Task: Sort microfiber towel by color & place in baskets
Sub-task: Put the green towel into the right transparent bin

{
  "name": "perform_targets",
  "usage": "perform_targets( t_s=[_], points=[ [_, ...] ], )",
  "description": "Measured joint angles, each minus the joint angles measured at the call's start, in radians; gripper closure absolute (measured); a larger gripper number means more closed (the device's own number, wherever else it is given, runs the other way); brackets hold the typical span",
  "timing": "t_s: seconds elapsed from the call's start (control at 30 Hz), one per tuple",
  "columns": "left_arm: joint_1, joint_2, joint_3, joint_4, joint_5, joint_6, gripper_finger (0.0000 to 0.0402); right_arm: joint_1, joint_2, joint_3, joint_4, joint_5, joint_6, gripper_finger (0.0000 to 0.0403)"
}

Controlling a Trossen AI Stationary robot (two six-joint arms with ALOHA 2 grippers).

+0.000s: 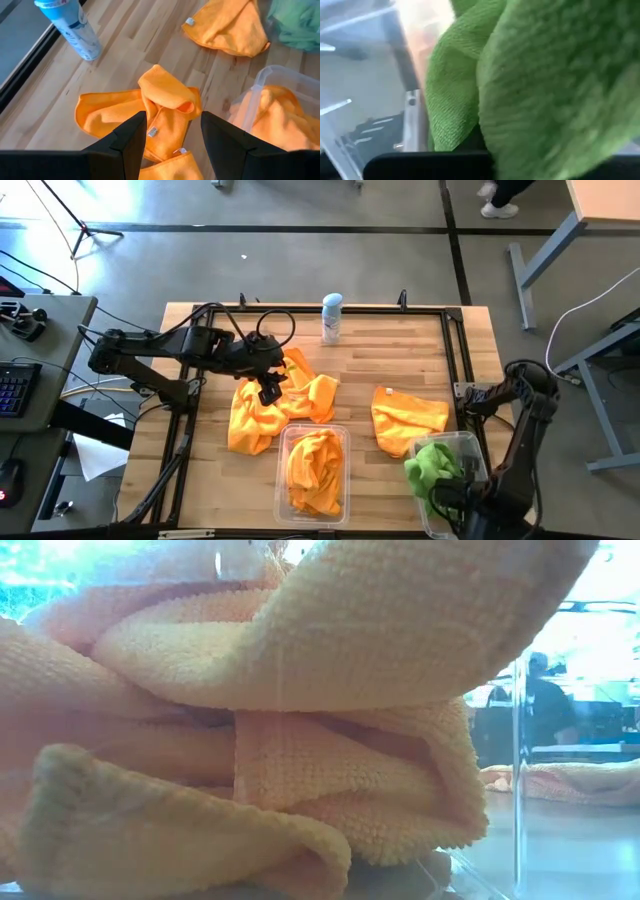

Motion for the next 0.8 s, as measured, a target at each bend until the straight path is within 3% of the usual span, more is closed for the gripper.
perform_targets(
  t_s=[0.4, 0.63, 0.8],
  points=[
    [-0.007, 0.0, 0.0, 0.027, 0.024, -0.031, 0.0228, -0.008, -0.085, -0.444, 0.432, -0.078, -0.169, 0.0403],
    [-0.013, 0.0, 0.0, 0.027, 0.024, -0.042, 0.0228, -0.008, -0.093, -0.625, 0.765, -0.094, 0.102, 0.0403],
    [-0.013, 0.0, 0.0, 0.011, 0.024, -0.043, 0.0228, -0.008, -0.091, -0.636, 0.8, -0.09, 0.184, 0.0403]
  ],
)
